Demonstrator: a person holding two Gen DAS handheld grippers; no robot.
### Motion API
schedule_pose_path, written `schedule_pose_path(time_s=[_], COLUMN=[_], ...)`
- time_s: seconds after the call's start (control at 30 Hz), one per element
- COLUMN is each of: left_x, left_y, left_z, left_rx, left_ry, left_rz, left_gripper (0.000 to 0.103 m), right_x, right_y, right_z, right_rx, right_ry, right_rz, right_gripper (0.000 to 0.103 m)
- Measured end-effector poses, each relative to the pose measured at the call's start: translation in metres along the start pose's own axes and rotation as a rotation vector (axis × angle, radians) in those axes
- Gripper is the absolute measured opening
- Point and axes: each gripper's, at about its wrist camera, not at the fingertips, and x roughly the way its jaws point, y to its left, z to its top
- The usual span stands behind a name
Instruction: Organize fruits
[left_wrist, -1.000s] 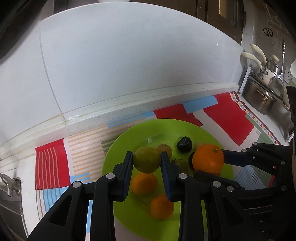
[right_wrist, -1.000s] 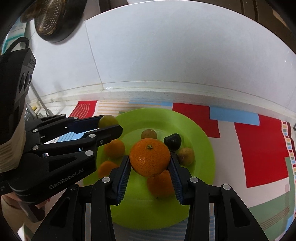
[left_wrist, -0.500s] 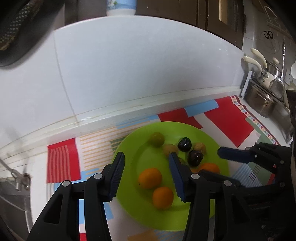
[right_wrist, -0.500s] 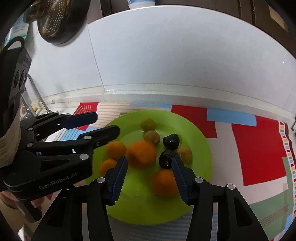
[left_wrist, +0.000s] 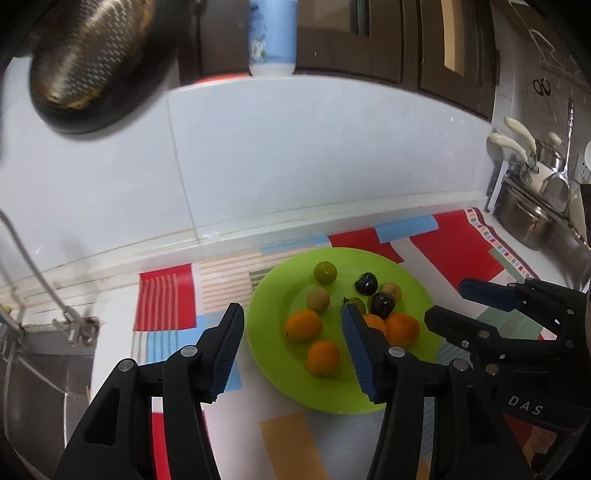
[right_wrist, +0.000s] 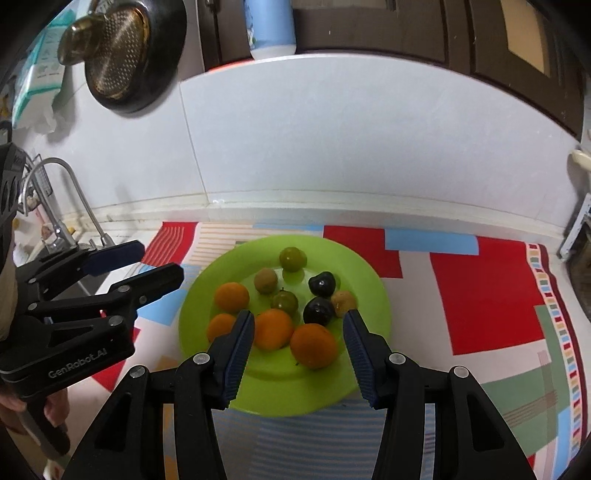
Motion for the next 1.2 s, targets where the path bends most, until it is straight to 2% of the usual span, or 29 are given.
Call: schedule_pose_path(time_s=[0.03, 0.13, 0.3, 0.4, 0.6, 0.67, 0.93, 1.2], left_x=[-0.006, -0.028, -0.061, -0.08, -0.113, -0.126, -0.164, -0.2], left_y=[0.0, -0.002, -0.007, -0.01, -0.019, -0.02, -0.034, -0.051], left_z=[-0.001, -0.004, -0.013, -0.02, -0.033, -0.038, -0.056, -0.07], left_rx=[-0.005, -0.017, -0.036, -0.052, -0.059, -0.068, -0.072, -0.044], left_ry=[-0.008, -0.037, -0.064, -0.079, -0.094, -0.098, -0.122, -0.18], left_rz=[0.005, 0.021, 0.05, 0.056, 0.068, 0.072, 0.077, 0.109], left_gripper=[0.059, 0.062, 0.069, 0.075, 0.083, 0.087, 0.094, 0.098], right_x=[-0.007, -0.023, -0.056, -0.076, -0.112, -0.121, -0.16, -0.198], right_y=[0.001, 0.003, 0.006, 0.008, 0.011, 0.012, 0.017, 0.018], right_z=[-0.001, -0.003, -0.008, -0.013, -0.028, -0.033, -0.053, -0.073], right_rx=[0.001, 0.001, 0.001, 0.0, -0.003, 0.001, -0.003, -0.001], right_ry=[-0.01, -0.04, -0.087, -0.113, -0.143, -0.148, -0.167, -0.185], right_rz=[0.003, -0.006, -0.008, -0.014, -0.022, -0.031, -0.04, -0.057], right_gripper=[0.051, 0.06, 0.06, 0.065, 0.066, 0.07, 0.07, 0.073])
